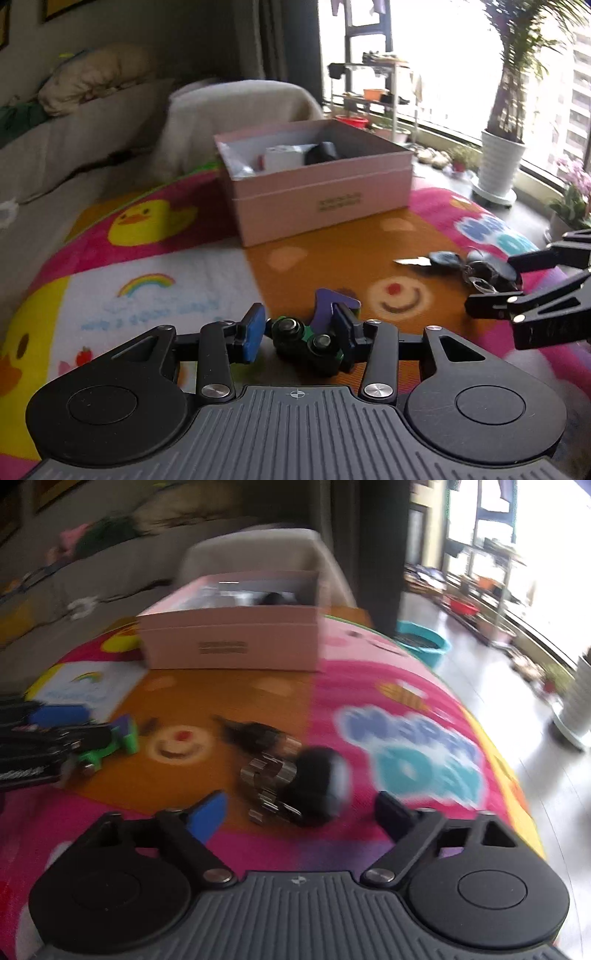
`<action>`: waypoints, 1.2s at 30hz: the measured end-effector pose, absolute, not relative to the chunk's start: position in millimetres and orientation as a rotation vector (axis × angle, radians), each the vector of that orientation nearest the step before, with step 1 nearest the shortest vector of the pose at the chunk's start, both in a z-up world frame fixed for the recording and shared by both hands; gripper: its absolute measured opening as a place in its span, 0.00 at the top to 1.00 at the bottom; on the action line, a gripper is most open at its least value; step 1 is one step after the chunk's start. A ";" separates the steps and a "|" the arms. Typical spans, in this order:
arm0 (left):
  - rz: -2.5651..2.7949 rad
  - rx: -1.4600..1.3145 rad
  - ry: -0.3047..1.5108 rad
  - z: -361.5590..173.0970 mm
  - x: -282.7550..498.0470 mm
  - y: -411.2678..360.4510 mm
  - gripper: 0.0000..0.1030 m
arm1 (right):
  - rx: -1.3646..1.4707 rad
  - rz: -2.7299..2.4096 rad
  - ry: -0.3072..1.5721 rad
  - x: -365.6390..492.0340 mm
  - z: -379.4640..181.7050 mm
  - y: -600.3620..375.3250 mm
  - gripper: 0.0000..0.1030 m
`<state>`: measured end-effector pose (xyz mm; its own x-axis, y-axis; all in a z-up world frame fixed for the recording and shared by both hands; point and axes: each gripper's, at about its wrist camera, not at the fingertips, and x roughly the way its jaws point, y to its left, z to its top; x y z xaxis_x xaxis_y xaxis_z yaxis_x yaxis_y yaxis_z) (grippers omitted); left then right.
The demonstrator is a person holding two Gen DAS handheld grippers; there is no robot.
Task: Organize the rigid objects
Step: 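Grasp the black key fob with the right gripper while the left gripper grasps the green-purple toy, then close the right gripper on the black key fob while the left gripper holds the green-purple toy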
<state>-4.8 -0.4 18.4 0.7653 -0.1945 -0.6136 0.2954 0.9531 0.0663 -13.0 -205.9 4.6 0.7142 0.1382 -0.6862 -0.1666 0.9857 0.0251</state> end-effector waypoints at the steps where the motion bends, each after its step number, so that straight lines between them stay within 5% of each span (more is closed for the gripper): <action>1: -0.256 0.150 0.648 18.5 -1.3 4.3 0.54 | -0.050 0.187 0.755 -8.0 5.5 -198.3 0.31; 5: -0.215 0.065 0.661 23.8 5.3 26.6 0.58 | -0.074 0.236 0.738 11.2 5.8 -176.8 0.39; 19: -0.288 0.034 0.708 8.0 -13.9 15.8 0.56 | -0.051 0.243 0.724 20.4 1.8 -176.7 0.16; 28: -0.335 0.101 0.698 4.2 -19.8 1.6 0.39 | -0.041 0.247 0.728 21.1 1.0 -178.5 0.15; 36: -0.222 0.066 0.627 18.6 -23.3 7.6 0.45 | -0.023 0.255 0.726 21.2 1.5 -181.4 0.14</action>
